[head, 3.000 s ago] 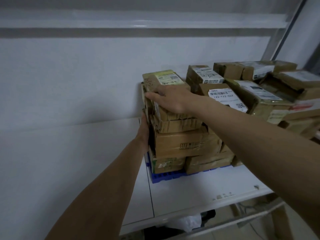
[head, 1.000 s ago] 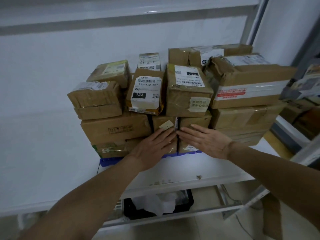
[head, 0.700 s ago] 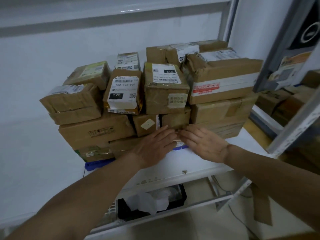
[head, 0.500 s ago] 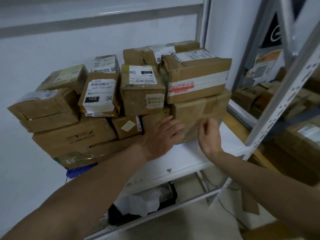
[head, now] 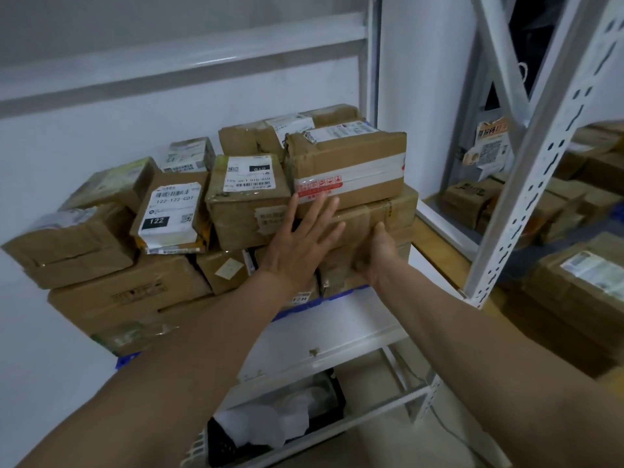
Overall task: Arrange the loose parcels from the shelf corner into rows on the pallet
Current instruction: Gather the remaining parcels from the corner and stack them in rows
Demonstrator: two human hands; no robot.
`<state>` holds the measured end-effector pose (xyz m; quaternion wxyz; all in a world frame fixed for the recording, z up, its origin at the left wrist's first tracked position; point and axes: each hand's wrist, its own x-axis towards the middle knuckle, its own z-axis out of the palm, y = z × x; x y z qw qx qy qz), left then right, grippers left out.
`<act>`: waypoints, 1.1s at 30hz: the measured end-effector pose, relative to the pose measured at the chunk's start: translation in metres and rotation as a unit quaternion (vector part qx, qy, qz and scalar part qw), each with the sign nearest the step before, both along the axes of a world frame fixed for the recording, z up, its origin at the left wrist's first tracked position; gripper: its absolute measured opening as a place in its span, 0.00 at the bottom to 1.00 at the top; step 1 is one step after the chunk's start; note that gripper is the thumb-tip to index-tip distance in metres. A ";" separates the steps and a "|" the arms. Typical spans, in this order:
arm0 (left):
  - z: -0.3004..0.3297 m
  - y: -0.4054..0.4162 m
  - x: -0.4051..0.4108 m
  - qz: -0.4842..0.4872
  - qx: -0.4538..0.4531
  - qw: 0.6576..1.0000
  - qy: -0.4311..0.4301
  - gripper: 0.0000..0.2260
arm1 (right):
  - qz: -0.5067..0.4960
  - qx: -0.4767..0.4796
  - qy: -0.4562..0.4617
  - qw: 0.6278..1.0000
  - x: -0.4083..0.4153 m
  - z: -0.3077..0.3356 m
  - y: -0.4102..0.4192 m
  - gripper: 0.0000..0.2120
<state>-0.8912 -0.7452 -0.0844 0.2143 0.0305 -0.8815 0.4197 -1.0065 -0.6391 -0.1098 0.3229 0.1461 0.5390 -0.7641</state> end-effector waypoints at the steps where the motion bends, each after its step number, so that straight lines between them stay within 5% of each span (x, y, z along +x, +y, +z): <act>1: 0.001 0.001 0.001 -0.009 0.002 1.000 0.003 0.28 | -0.005 0.031 0.018 0.999 -0.003 -0.002 0.003 0.32; 6: 0.039 0.016 -0.010 -0.112 0.075 0.990 0.050 0.25 | -0.099 0.246 0.186 0.946 -0.041 0.013 0.025 0.33; 11: 0.093 0.015 -0.047 -0.015 0.224 0.972 0.065 0.36 | -0.014 0.140 0.212 0.967 -0.085 0.037 0.029 0.34; 21: 0.134 -0.024 -0.095 0.073 0.382 0.915 0.107 0.29 | 0.066 0.120 0.185 0.973 -0.105 0.034 0.029 0.32; 28: 0.148 -0.063 -0.131 0.068 0.539 0.839 -0.026 0.38 | 0.132 0.126 0.181 0.966 -0.141 0.044 0.027 0.30; 33: 0.154 -0.070 -0.148 0.074 0.628 0.767 -0.108 0.49 | 0.218 0.072 0.188 0.955 -0.168 0.046 0.010 0.16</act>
